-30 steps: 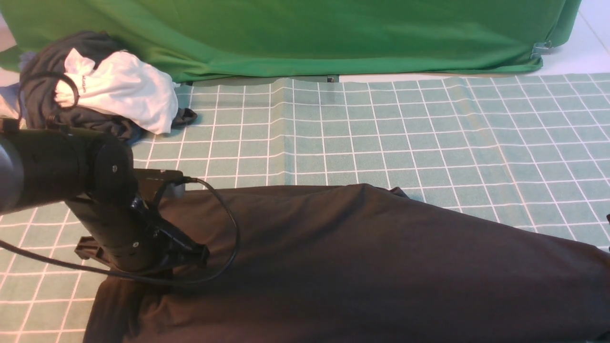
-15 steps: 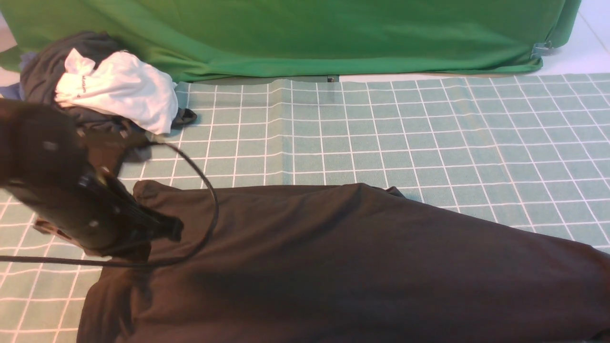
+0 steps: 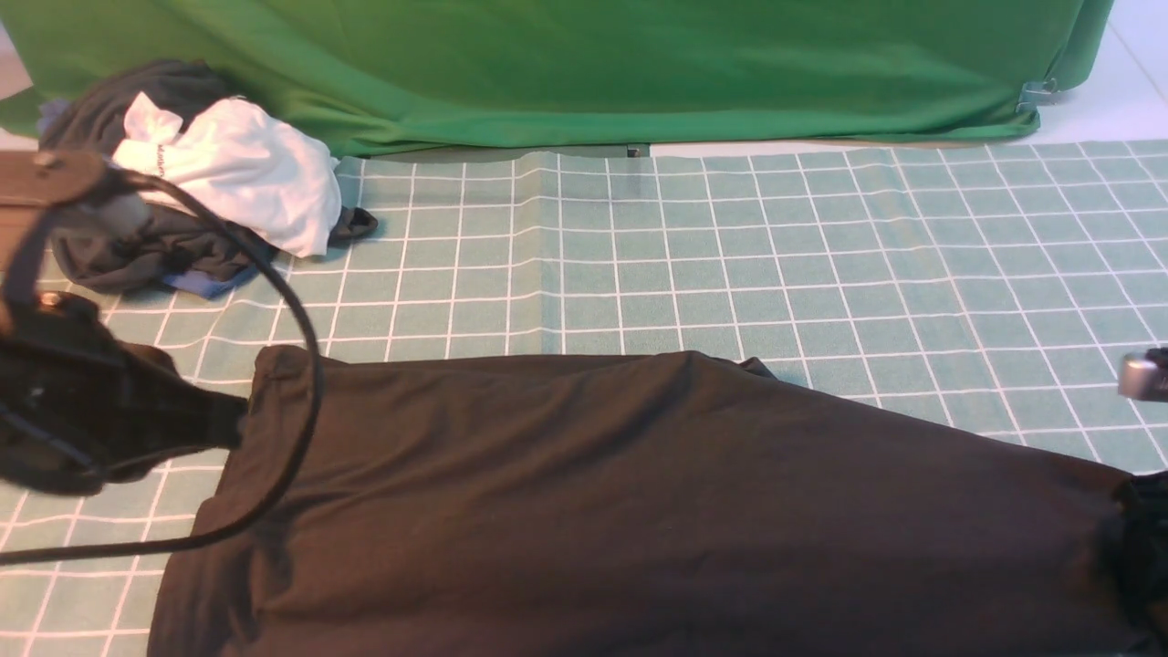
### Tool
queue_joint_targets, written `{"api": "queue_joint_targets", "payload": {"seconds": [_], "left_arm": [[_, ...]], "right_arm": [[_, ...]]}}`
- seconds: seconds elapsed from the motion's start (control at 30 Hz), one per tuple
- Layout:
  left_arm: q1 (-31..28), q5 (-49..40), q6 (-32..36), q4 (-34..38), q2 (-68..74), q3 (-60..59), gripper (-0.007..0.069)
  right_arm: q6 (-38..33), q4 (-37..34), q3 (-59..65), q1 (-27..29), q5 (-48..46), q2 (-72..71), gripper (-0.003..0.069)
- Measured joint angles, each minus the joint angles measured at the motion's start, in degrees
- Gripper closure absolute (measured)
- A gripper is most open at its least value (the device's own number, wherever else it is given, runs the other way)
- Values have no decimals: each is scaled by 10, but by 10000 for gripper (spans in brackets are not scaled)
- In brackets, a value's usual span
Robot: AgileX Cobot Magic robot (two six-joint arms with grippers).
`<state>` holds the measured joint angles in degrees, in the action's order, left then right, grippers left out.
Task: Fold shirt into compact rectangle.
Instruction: 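Pull the folded dark garment lengthwise by its ends to straighten it flat on the table, then fold the right end of the dark garment over onto its left end with the right gripper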
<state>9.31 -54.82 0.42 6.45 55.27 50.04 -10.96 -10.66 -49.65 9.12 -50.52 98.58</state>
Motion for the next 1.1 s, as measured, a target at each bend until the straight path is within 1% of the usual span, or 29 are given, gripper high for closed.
{"api": "queue_joint_targets", "payload": {"seconds": [0.03, 0.07, 0.13, 0.2, 0.23, 0.27, 0.3, 0.33, 0.43, 0.6, 0.67, 0.77, 0.93, 0.97, 1.0, 1.1], "left_arm": [[0, 0, 0, -1, -7, 0, 613], [0, 0, 0, -1, -8, 0, 613], [0, -3, 0, -4, -17, 0, 613], [0, -5, 0, -4, -18, 0, 613], [0, -7, 0, -4, -18, 0, 613], [0, -9, 0, -4, -18, 0, 613], [0, -9, 0, -4, -18, 0, 613], [0, -15, 0, -4, -18, -1, 613], [0, -27, 3, -4, -18, -1, 613], [0, -49, 16, -4, -18, -1, 613], [0, -55, 16, -4, -18, -1, 613], [0, -56, 17, -4, -18, -1, 613], [0, -57, 17, -4, -18, -1, 613], [0, -57, 17, -2, -18, -1, 613], [0, -57, 17, -2, -18, -1, 613], [0, -52, 17, 9, -18, -1, 613]], "right_arm": [[-13, -3, -2, 0, -1, 3, 120], [-17, -3, -3, 0, -1, 3, 127], [-39, -7, -4, 0, -1, 6, 280], [-52, -9, -5, 0, -1, 7, 459], [-58, -11, -5, 0, -2, 7, 524], [-63, -13, -5, 0, -4, 7, 578], [-64, -13, -5, 0, -3, 7, 585], [-60, -7, -6, 0, -6, 3, 612], [-20, 37, -7, 0, -17, -23, 614], [63, 135, -30, 12, -47, -95, 614], [78, 153, -51, 24, -70, -123, 614], [96, 157, -88, 30, -110, -155, 614], [92, 91, -149, 21, -151, -193, 614], [84, 49, -166, 4, -161, -206, 614], [83, 38, -170, 1, -163, -207, 614], [75, -48, -190, -65, -169, -219, 614]]}}
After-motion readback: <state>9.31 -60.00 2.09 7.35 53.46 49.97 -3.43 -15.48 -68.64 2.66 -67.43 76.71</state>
